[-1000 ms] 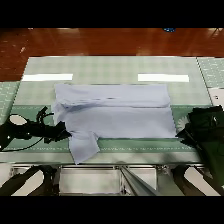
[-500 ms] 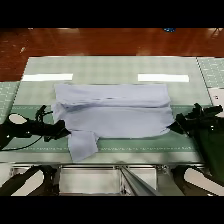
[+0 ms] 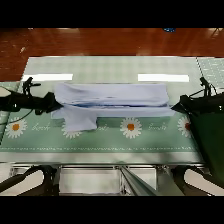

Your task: Fold the shirts.

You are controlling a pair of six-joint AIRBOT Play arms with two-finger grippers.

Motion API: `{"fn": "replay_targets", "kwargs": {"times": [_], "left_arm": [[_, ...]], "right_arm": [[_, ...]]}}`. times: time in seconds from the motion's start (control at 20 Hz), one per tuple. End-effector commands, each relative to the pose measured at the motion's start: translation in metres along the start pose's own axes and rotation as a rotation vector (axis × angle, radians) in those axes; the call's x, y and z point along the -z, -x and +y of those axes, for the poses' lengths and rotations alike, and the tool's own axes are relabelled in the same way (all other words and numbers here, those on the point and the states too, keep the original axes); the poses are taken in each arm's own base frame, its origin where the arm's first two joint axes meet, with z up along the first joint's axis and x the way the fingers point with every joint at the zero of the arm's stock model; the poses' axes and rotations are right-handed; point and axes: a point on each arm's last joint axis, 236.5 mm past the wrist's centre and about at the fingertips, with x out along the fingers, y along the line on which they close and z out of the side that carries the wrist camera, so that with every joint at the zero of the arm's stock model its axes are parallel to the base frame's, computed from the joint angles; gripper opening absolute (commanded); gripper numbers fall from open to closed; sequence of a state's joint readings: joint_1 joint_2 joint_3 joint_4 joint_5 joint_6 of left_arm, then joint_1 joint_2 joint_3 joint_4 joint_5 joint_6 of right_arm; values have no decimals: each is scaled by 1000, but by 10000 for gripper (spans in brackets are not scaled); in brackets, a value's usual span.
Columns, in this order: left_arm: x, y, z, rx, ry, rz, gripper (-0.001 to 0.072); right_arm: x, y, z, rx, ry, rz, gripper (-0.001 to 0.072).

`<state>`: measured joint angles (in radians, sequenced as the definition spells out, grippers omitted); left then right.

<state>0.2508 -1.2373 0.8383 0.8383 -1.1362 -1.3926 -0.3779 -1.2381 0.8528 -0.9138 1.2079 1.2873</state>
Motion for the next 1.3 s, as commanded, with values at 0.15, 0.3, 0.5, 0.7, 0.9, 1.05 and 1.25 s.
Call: {"fn": "replay_targets", "kwargs": {"times": [0.15, 0.3, 0.5, 0.7, 0.9, 1.05, 1.25], "left_arm": [[-93, -9, -59, 100, -38, -39, 19], [-132, -16, -64, 110, -11, -60, 19], [-147, -43, -56, 110, -12, 9, 19], [-138, -78, -37, 94, 23, 87, 141], [-120, -55, -25, 87, -3, 211, 510], [-150, 16, -11, 44, -14, 114, 508], [-177, 128, -29, -77, -145, -236, 508]], "right_arm": [[-80, -6, 39, -35, 49, -109, 20], [-108, -12, 41, -42, 29, -120, 20], [-128, -27, 38, -48, 15, -127, 21], [-140, -56, 27, -46, -35, -145, 224], [-130, -59, 30, -57, -14, -98, 417], [-130, -19, 24, -83, -54, -90, 417], [-130, 58, -13, 41, -67, -201, 417]]}}
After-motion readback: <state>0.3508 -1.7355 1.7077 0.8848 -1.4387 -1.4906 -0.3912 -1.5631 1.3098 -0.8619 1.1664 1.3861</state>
